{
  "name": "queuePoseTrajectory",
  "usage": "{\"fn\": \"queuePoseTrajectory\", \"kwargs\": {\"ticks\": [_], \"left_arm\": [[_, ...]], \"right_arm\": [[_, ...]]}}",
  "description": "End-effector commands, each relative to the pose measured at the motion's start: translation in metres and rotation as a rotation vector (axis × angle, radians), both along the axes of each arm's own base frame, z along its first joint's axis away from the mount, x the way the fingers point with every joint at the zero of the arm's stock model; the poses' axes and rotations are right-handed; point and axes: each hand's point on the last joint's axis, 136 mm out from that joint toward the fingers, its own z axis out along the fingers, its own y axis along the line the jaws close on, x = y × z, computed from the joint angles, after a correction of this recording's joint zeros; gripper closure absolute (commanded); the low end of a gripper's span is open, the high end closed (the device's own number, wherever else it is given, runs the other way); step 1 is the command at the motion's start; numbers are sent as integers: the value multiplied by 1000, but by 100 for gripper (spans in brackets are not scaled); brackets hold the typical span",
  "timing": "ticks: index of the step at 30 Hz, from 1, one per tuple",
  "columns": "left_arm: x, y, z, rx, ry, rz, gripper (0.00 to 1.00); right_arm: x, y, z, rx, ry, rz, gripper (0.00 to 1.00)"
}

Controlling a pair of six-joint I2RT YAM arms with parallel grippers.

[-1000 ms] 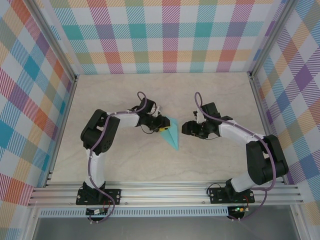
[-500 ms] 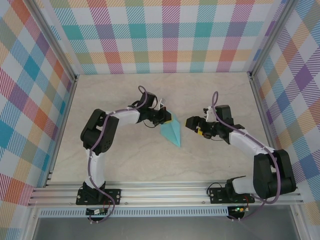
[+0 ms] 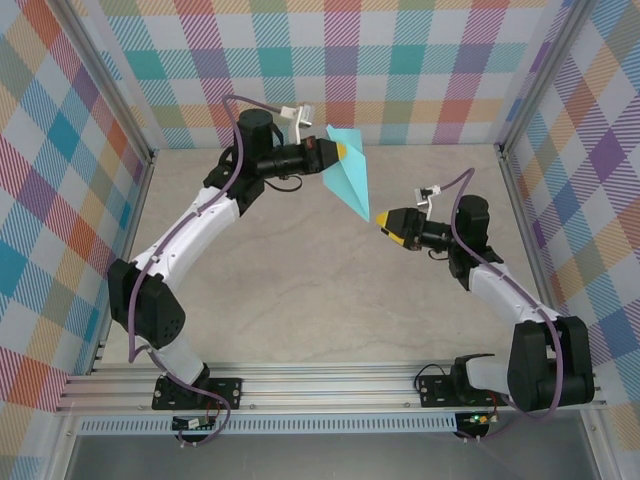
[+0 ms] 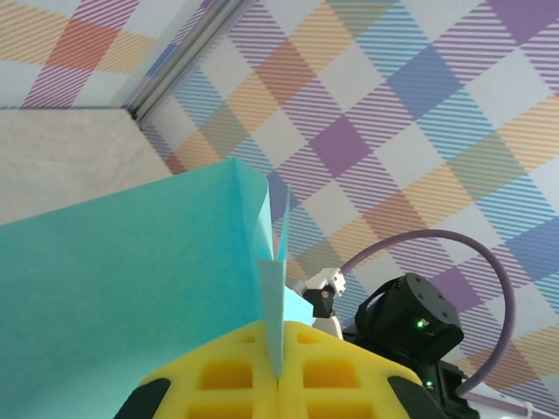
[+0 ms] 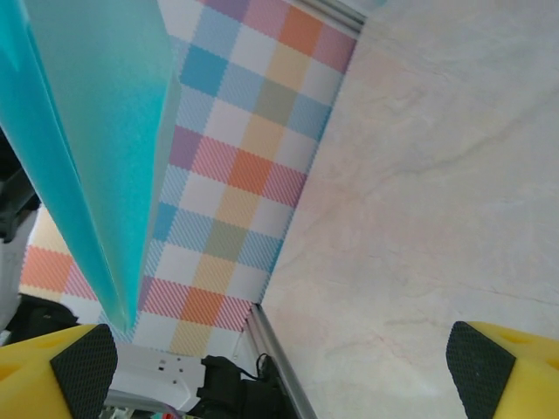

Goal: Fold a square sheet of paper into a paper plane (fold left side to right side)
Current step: Turn over the paper at the center of the table.

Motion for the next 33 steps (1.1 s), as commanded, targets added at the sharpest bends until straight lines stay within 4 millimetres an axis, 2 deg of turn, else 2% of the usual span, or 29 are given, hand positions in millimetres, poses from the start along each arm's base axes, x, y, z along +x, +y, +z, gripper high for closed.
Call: {"fn": "queuePoseTrajectory", "kwargs": {"ticks": [1,6,9,11,14,17,24,27,31,33], "left_arm": [[-3,-1,-1,-8,26,-32,96],[-8,-4,1,-24,33,-55,96],[-11,-7,3,-47,41,-83,95],[-13,-10,5,-67,47,-97,96],[-14,-12,6,-92,56,-113,95],[-16,-15,-1,-87,76,-124,95],[-12,-16,-40,-46,148,-110,95],[-10,-16,-54,-30,173,-102,94],[-3,-8,-70,14,185,-63,88],[1,0,-77,43,196,-36,74]], "right_arm": [[-9,12,39,60,-114,101,0],[-12,27,59,86,-156,134,0],[-8,37,62,95,-136,153,1],[-5,43,61,99,-112,164,6],[0,47,60,104,-94,160,17],[0,48,63,109,-99,155,30],[-4,46,58,72,-89,147,68],[-5,45,55,53,-89,139,79],[-6,43,45,2,-77,122,88],[-5,41,39,-33,-69,107,92]]}}
